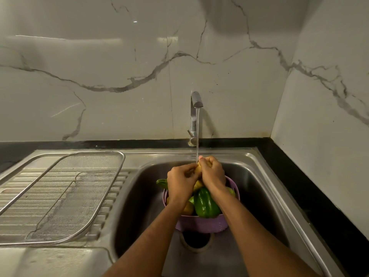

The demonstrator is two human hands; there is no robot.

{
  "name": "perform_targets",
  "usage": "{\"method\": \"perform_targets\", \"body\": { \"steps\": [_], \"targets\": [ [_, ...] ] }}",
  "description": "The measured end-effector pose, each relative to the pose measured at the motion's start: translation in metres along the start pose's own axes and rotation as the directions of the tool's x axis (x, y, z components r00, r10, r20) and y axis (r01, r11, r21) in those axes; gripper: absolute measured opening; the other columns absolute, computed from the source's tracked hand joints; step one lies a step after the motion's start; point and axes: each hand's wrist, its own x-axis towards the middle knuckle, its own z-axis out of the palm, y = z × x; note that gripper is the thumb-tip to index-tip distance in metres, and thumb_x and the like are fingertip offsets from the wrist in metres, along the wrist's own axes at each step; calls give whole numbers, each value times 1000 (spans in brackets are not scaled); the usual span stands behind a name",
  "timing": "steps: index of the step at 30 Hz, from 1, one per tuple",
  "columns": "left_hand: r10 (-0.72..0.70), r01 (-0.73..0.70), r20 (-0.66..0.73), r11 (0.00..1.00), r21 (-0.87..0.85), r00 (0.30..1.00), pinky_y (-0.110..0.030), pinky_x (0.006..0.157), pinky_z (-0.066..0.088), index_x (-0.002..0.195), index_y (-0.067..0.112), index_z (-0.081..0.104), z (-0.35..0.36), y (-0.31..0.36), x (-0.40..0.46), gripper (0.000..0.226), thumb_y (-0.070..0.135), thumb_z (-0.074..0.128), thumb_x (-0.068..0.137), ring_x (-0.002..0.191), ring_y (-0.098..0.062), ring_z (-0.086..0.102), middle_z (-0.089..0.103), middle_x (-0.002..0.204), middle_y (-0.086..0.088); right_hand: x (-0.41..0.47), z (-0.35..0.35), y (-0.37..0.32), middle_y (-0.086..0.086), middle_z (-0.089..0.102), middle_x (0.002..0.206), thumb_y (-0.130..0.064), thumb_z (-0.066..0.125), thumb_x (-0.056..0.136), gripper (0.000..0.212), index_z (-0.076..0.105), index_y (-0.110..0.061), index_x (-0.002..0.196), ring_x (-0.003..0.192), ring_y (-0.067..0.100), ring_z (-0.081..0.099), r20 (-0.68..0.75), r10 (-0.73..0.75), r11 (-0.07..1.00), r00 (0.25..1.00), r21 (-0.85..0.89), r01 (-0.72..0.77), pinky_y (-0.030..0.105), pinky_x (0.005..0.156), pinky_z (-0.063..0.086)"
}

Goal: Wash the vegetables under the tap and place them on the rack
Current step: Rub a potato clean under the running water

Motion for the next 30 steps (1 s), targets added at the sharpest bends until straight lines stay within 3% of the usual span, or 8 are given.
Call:
{"method": "perform_targets", "body": {
  "steps": [7, 12, 15, 17, 20, 23, 27, 30],
  "targets": [
    [-148, 238, 271, 911, -337, 951, -36, 110, 49, 153, 26, 42, 10, 2, 6, 41, 26, 35, 113, 130, -12, 55, 54, 145, -1, -2, 3, -10, -2, 67, 108, -38, 48, 108, 25, 65, -25, 121, 102, 15, 65, 164, -4, 991, 986, 135, -19, 28, 81, 55],
    [-400, 428, 159, 791, -438, 902, -31, 88, 59, 123, 16, 67, 16, 13, 15, 40, 39, 36, 111, 109, -18, 69, 71, 116, -11, -9, 11, -10, -5, 65, 107, -33, 41, 111, 26, 65, -24, 116, 99, 11, 64, 208, -51, 997, 977, 69, 37, 21, 75, 50],
    [-596, 651, 308, 527, -546, 741, -39, 87, 58, 113, 11, 70, 10, 21, 22, 44, 45, 42, 109, 105, -27, 69, 73, 106, -16, -10, 17, -4, 1, 56, 117, -39, 41, 110, 28, 63, -25, 117, 100, 14, 61, 158, -134, 983, 978, -103, 152, 22, 77, 50],
    [-593, 678, 369, 464, -571, 716, -40, 87, 58, 114, 10, 70, 6, 26, 20, 45, 45, 43, 109, 104, -28, 69, 74, 105, -16, -11, 18, -3, 0, 51, 118, -40, 42, 110, 27, 63, -24, 116, 97, 12, 59, 107, -177, 967, 978, -163, 193, 17, 73, 44],
    [-445, 485, 215, 684, -544, 869, -37, 92, 59, 117, 15, 70, 12, 25, 16, 39, 40, 41, 110, 108, -24, 70, 74, 109, -12, -11, 17, -10, -4, 63, 109, -41, 47, 108, 24, 67, -26, 107, 90, 5, 62, -40, -238, 968, 971, -93, 233, 17, 72, 47],
    [-178, 222, 136, 856, -466, 975, -22, 90, 56, 125, 26, 64, 17, 21, 11, 30, 30, 37, 112, 110, -6, 68, 71, 114, 3, -5, 13, -14, -7, 71, 92, -42, 47, 108, 27, 68, -31, 96, 88, 7, 68, -93, -107, 990, 990, 78, 114, 27, 78, 56],
    [97, -47, 197, 969, -243, 976, -28, 108, 47, 148, 25, 51, 21, -3, 12, 40, 34, 42, 110, 129, -4, 56, 61, 140, 6, -6, 1, -21, 5, 70, 95, -43, 39, 110, 38, 67, -18, 101, 87, 16, 67, -8, 268, 919, 963, 301, -253, 26, 64, 49],
    [210, -197, 88, 971, -136, 974, -33, 95, 55, 129, 20, 66, 21, -5, 15, 28, 25, 48, 108, 111, -10, 66, 72, 116, 7, -6, 5, -21, 8, 71, 96, -40, 36, 111, 40, 67, -16, 104, 88, 18, 67, 15, 298, 922, 955, 255, -292, 29, 68, 52]
  ]
}}
